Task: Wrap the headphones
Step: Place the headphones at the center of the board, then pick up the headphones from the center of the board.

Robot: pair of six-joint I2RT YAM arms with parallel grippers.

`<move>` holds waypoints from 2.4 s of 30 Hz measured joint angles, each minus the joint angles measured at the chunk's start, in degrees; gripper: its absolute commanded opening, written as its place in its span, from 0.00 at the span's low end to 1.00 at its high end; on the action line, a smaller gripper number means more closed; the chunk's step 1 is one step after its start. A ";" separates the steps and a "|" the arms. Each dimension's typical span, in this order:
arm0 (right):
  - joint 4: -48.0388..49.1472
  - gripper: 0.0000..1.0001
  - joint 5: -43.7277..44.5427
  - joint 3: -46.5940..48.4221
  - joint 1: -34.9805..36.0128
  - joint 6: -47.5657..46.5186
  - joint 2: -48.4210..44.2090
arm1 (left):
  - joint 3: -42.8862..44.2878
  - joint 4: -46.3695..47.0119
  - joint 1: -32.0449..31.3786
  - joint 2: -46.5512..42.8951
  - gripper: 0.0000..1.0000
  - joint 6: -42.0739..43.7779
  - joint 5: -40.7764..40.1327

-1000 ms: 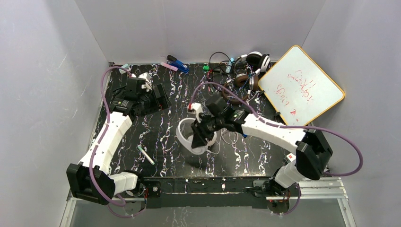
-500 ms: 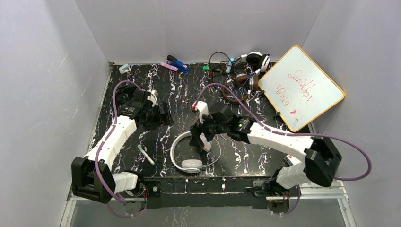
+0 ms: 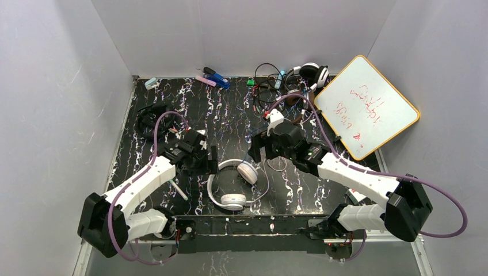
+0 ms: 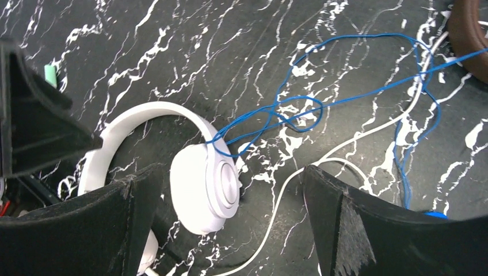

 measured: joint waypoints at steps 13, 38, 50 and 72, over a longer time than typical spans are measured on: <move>-0.39 0.99 1.99 1.29 -3.34 15.17 6.58 | -3.10 2.45 -10.14 8.22 0.72 -3.65 -10.60; -1.14 0.01 5.42 10.25 -4.83 46.27 26.91 | -3.41 6.71 -12.63 12.22 0.01 -6.69 -22.91; -3.67 0.01 12.59 8.20 -16.98 39.21 -0.50 | 2.01 4.57 -12.94 -0.85 0.00 -3.85 -33.38; 11.30 0.01 -12.24 7.19 -0.70 17.05 0.31 | 8.22 8.09 -13.11 6.34 0.00 -0.70 -25.51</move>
